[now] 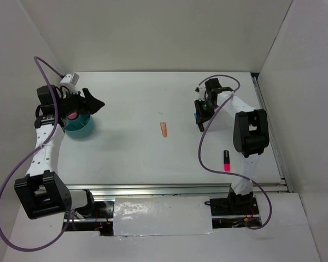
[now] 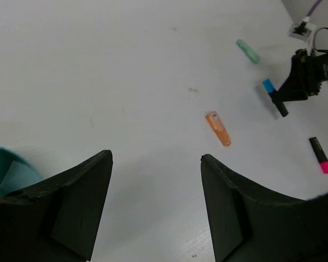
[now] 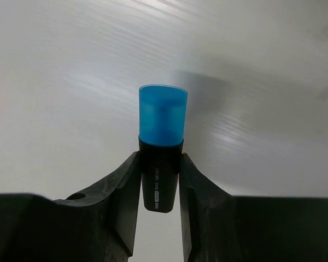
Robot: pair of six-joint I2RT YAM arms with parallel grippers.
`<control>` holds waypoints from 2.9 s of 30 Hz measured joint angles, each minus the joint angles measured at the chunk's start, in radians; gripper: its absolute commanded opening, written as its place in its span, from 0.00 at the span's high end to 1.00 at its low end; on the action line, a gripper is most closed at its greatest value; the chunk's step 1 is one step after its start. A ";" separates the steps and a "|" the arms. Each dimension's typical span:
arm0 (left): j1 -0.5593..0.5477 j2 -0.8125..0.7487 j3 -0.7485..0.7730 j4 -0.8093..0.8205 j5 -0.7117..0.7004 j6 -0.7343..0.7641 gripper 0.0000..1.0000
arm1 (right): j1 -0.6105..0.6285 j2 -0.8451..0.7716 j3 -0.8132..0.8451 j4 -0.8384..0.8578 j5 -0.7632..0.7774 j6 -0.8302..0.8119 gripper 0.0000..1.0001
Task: Sort the stationery into containers
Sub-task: Pick up the pen from the center of the board, then place the pen in the storage box.
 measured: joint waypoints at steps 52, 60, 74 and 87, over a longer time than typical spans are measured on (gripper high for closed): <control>-0.046 0.044 0.105 -0.053 -0.065 -0.111 1.00 | 0.622 -0.256 0.163 0.193 0.096 -0.082 0.34; 0.021 0.164 0.238 -0.146 -0.352 0.180 1.00 | 0.411 -0.320 -0.036 0.158 0.091 -0.043 0.34; 0.003 0.399 0.344 -0.259 -0.506 0.307 0.70 | 0.136 -0.388 -0.239 0.118 0.055 0.012 0.38; -0.019 0.379 0.323 -0.253 -0.474 0.300 0.34 | -0.164 -0.542 -0.487 -0.094 0.097 0.073 0.40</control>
